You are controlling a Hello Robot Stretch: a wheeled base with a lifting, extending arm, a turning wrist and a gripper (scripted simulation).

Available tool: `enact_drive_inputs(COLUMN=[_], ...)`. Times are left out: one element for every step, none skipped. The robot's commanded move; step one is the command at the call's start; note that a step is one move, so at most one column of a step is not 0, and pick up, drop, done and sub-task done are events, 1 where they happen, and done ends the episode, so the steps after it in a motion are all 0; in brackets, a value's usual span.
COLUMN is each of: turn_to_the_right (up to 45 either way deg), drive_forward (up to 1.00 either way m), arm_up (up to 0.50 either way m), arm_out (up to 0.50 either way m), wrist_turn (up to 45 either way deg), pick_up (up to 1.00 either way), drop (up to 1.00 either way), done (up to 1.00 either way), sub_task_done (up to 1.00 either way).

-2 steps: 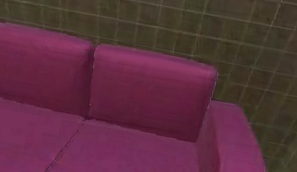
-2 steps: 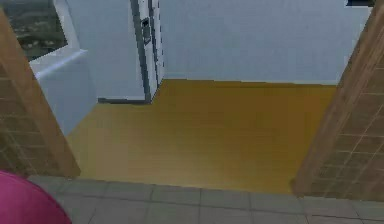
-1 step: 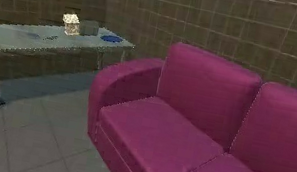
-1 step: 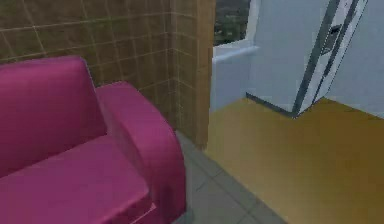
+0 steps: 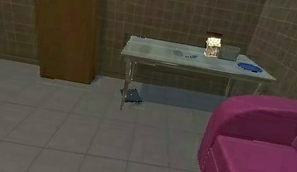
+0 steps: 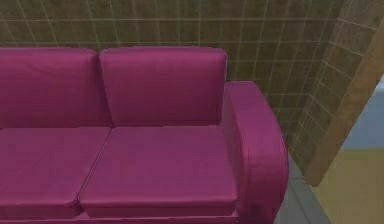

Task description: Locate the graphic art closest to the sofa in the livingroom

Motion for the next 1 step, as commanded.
enact_drive_inputs(turn_to_the_right=[-3.0], drive_forward=[0.00], arm_up=[0.00], arm_out=[0.00], wrist_turn=[0.0], pick_up=[0.00], drop=[0.00], done=[0.00], sub_task_done=[0.00])
